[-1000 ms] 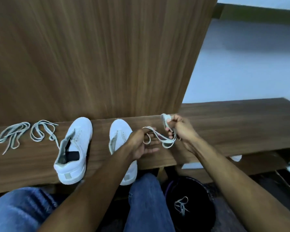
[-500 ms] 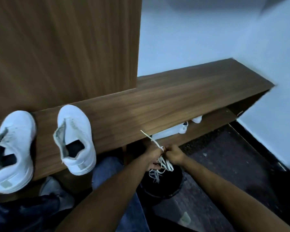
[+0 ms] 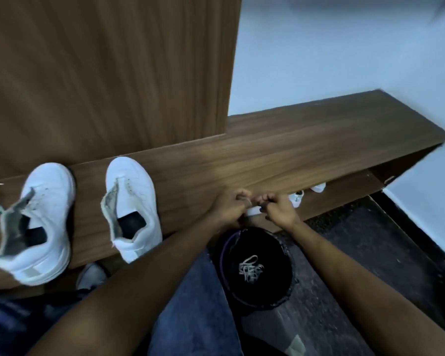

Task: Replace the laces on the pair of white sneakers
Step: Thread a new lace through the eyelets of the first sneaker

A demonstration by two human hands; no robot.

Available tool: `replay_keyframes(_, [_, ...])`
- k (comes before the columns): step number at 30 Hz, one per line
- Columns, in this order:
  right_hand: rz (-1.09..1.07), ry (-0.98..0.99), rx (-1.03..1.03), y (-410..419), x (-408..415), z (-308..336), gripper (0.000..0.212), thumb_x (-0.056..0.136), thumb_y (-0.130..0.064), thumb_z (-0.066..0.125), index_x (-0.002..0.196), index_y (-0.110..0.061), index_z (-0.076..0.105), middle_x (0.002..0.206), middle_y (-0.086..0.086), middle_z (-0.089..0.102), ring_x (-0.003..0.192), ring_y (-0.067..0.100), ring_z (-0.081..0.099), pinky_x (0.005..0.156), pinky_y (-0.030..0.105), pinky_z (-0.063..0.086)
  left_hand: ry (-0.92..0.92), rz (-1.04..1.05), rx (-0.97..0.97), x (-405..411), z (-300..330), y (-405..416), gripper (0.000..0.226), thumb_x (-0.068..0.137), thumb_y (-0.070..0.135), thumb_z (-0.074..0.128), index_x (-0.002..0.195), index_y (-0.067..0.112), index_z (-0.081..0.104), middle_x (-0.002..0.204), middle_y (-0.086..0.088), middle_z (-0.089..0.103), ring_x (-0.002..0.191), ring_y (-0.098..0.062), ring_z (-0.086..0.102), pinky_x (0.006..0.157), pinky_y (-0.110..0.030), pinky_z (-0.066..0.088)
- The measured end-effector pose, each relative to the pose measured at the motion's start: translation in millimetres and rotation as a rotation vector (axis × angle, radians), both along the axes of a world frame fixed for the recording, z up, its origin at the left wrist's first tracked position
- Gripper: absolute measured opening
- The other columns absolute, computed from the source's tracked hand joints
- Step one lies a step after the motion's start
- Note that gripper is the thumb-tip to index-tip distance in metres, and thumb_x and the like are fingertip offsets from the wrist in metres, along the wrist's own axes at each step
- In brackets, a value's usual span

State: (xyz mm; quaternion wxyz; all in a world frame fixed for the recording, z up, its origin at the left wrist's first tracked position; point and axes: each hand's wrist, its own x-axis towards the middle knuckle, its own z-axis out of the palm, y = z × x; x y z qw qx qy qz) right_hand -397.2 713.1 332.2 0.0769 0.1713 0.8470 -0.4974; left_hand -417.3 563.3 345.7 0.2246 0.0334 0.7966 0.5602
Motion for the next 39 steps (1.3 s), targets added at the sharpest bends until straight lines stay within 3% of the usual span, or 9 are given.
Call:
replay_keyframes(4, [0.025, 0.152, -0.159, -59, -25, 30, 0.032, 0.091, 0.002, 0.053, 0.069, -0.017, 0.064, 0.069, 0.002, 0.061, 0.069, 0.014, 0.053, 0.070, 0.028, 0.043, 0.153, 0.180, 0.058, -16, 36, -64, 0.021, 0.089, -0.003, 0.059, 0.109, -0.003, 0.065, 0.087, -0.010, 0.062, 0.070, -0.014, 0.058, 0.059, -0.008, 0.048])
replay_keyframes(7, [0.134, 0.185, -0.234, -116, -36, 44, 0.032, 0.092, -0.001, 0.054, 0.066, -0.017, 0.065, 0.068, 0.006, 0.062, 0.071, 0.020, 0.054, 0.069, 0.033, 0.043, 0.220, 0.274, 0.071, -17, 54, -121, 0.017, 0.089, 0.000, 0.060, 0.105, 0.000, 0.067, 0.083, -0.012, 0.064, 0.067, -0.015, 0.060, 0.065, -0.016, 0.051])
replay_keyframes(13, [0.502, 0.312, -0.083, -232, -43, 58, 0.027, 0.088, 0.004, 0.055, 0.077, -0.018, 0.066, 0.078, 0.000, 0.067, 0.073, 0.006, 0.060, 0.070, 0.018, 0.046, 0.314, 0.524, 0.072, -2, 74, -238, 0.016, 0.089, 0.000, 0.058, 0.095, 0.010, 0.069, 0.079, -0.003, 0.067, 0.065, -0.011, 0.061, 0.060, -0.013, 0.046])
replay_keyframes(16, [0.661, 0.365, 0.081, -276, -46, 52, 0.013, 0.086, -0.011, 0.064, 0.094, -0.019, 0.070, 0.103, 0.000, 0.069, 0.099, 0.015, 0.062, 0.092, 0.031, 0.047, 0.367, 0.689, 0.027, 6, 70, -294, 0.022, 0.086, -0.005, 0.056, 0.086, 0.013, 0.069, 0.078, -0.003, 0.067, 0.067, -0.010, 0.060, 0.064, -0.021, 0.047])
replay_keyframes(19, [0.756, 0.397, 0.164, -321, -43, 55, 0.017, 0.087, -0.021, 0.065, 0.104, -0.021, 0.068, 0.112, -0.004, 0.063, 0.103, 0.013, 0.058, 0.089, 0.027, 0.043, 0.355, 0.949, 0.064, 11, 59, -353, 0.021, 0.088, -0.009, 0.049, 0.089, 0.000, 0.068, 0.074, -0.008, 0.066, 0.065, -0.015, 0.060, 0.056, -0.017, 0.048])
replay_keyframes(24, [1.009, 0.383, 0.231, -385, -46, 48, 0.039, 0.089, -0.024, 0.064, 0.128, -0.017, 0.057, 0.133, 0.004, 0.051, 0.119, 0.022, 0.052, 0.097, 0.029, 0.039, 0.139, 1.278, -0.088, 10, 9, -430, 0.012, 0.084, 0.012, 0.059, 0.075, 0.011, 0.067, 0.083, -0.014, 0.069, 0.087, -0.027, 0.067, 0.090, -0.044, 0.053])
replay_keyframes(30, [1.139, 0.402, 0.336, -422, -58, 20, 0.061, 0.087, -0.041, 0.062, 0.142, -0.028, 0.037, 0.157, 0.000, 0.019, 0.145, 0.018, 0.020, 0.114, 0.034, 0.027, -0.062, 1.014, -0.602, 4, -21, -461, 0.057, 0.086, 0.044, 0.060, 0.137, 0.026, 0.044, 0.147, -0.015, 0.036, 0.132, -0.036, 0.041, 0.107, -0.044, 0.037])
replay_keyframes(35, [1.146, 0.423, 0.415, -423, -63, 1, 0.064, 0.084, -0.049, 0.061, 0.138, -0.033, 0.031, 0.158, -0.012, 0.005, 0.140, 0.015, 0.030, 0.095, 0.038, 0.046, -0.071, 0.924, -0.792, -33, -39, -488, 0.091, 0.079, 0.068, 0.056, 0.151, 0.029, 0.016, 0.159, -0.014, 0.004, 0.147, -0.031, 0.006, 0.116, -0.049, 0.013])
replay_keyframes(39, [1.125, 0.461, 0.381, -421, -62, -13, 0.063, 0.080, -0.040, 0.062, 0.135, -0.032, 0.032, 0.158, -0.014, 0.002, 0.144, 0.015, 0.022, 0.101, 0.040, 0.044, -0.044, 0.785, -0.951, -53, -57, -496, 0.071, 0.092, 0.060, 0.041, 0.149, 0.021, 0.025, 0.159, -0.019, 0.010, 0.147, -0.033, 0.010, 0.117, -0.045, 0.011])
